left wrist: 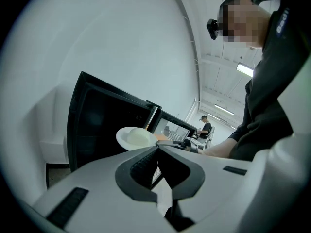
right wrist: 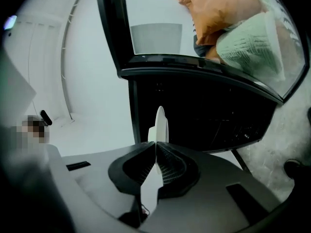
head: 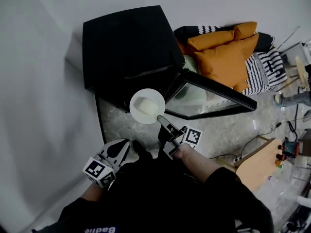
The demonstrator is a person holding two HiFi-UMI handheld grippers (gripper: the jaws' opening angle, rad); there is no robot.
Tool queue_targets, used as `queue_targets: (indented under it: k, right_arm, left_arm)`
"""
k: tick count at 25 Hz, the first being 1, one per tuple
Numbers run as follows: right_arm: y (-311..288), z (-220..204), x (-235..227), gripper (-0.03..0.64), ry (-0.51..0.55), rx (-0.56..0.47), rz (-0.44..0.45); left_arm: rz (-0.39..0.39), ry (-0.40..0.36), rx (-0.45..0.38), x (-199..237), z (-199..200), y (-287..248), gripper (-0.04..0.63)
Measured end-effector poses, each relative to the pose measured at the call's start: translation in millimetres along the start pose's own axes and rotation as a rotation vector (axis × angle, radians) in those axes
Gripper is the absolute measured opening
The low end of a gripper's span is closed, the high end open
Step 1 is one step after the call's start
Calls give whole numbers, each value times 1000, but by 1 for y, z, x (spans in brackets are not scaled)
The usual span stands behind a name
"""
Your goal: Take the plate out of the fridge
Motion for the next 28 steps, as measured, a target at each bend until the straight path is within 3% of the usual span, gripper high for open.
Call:
queue_targets:
  k: [14,21,28]
  right_arm:
    - [18,12,123,17,-102,-11,158]
    - [-31,19,150,17,-92,1,222]
    - [-84,25,153,17,-95,-50,216]
  left_arm:
    - [-36,-37,-11,-19,17,-20,7]
    - [-18,-54,-35,-16,22,-23,6]
    - [21,-66,-50,-17,27,-21,6]
Point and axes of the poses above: the fingertips, and each gripper's own axes: y backward along the fingers, x to its left, z out of its top, the point moved 10 cm from there along y, backward along the fingers, and after that the axes turned 11 degrees about -x, right-handed, at the moved point
